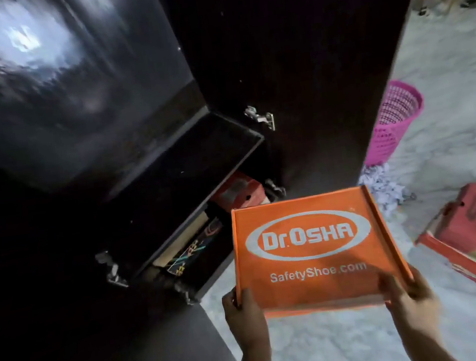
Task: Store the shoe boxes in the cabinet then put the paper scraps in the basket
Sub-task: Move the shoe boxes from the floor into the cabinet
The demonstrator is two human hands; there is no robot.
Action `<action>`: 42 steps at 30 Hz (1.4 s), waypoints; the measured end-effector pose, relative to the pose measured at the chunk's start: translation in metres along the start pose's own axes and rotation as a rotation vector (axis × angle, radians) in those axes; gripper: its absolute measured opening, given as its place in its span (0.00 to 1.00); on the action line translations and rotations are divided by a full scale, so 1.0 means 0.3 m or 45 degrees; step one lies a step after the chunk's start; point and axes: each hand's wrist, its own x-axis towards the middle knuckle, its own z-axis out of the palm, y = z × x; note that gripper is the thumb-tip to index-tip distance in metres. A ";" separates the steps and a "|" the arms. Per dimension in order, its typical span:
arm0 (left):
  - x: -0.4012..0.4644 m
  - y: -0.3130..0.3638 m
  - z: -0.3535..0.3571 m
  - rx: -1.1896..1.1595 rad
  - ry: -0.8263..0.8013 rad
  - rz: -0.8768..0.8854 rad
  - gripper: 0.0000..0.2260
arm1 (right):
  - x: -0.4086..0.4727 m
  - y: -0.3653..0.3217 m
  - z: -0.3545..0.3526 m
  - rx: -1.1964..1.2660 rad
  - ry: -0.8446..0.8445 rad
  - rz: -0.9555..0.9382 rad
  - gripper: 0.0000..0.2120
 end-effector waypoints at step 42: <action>0.908 0.579 -0.183 -0.885 0.468 -0.411 0.36 | 0.196 -0.548 1.682 -0.712 -1.085 -0.428 0.31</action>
